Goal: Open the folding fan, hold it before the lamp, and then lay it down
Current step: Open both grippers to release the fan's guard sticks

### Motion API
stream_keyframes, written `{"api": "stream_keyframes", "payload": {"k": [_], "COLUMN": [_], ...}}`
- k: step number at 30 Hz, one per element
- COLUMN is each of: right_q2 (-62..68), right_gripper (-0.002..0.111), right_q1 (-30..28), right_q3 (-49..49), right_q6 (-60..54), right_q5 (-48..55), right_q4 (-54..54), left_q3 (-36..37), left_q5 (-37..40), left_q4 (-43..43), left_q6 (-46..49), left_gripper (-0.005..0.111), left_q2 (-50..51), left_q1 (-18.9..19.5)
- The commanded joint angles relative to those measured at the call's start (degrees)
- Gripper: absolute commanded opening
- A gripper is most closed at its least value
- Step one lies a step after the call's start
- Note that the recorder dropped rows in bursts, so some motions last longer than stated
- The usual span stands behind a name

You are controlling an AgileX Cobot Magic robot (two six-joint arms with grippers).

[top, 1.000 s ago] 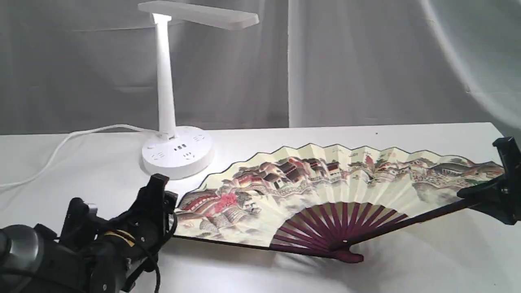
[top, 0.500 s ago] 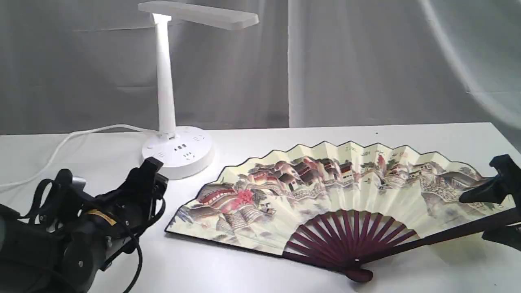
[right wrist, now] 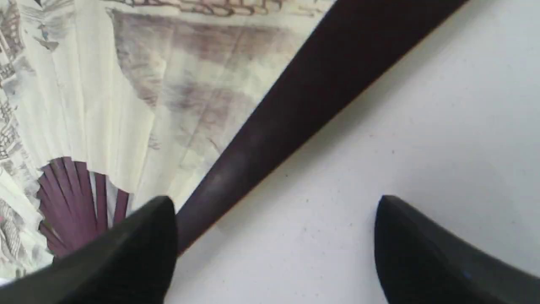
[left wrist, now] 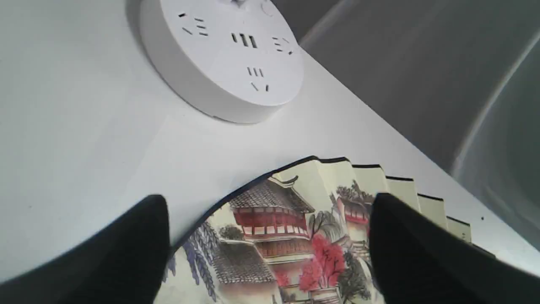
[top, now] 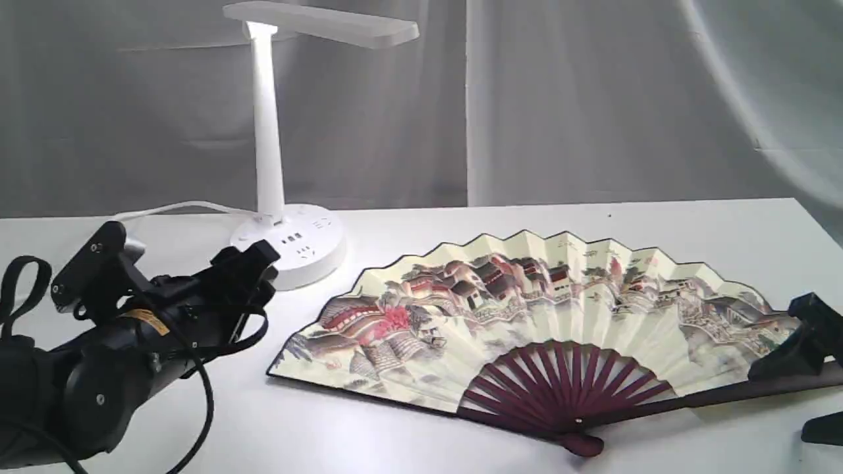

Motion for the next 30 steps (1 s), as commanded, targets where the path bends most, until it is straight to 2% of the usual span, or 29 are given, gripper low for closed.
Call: {"api": "stream_keyframes", "payload": {"k": [1, 9, 19, 23, 26, 30], "right_q2": [-2.6, -9.6, -15.1, -15.8, -15.8, -15.8], "right_gripper": [0.066, 0.059, 0.051, 0.049, 0.046, 0.041], "right_q1": [-0.2, 3.1, 11.3, 14.0, 16.4, 19.3], "right_q3": [0.0, 0.0, 0.0, 0.0, 0.0, 0.0], "right_q6": [0.6, 1.2, 4.8, 6.7, 9.4, 11.3], "right_q5": [1.5, 1.5, 1.1, 1.3, 1.5, 1.5], "right_q4": [-1.3, -3.5, -15.4, -19.6, -24.2, -28.8], "left_q3": [-0.2, -0.3, -0.3, -0.3, -1.2, -5.8], "left_q5": [2.1, 9.3, 21.5, 26.5, 32.3, 45.8], "left_q4": [0.0, 0.0, 0.0, 0.0, 1.5, 8.0], "left_q6": [5.3, 17.6, 30.0, 30.4, 31.6, 31.2], "left_gripper": [0.067, 0.067, 0.067, 0.065, 0.053, 0.027], "left_q2": [-1.3, -4.0, -9.7, -12.5, -14.9, -17.0], "left_q1": [0.1, 0.1, 0.3, 0.3, 0.3, 0.6]}}
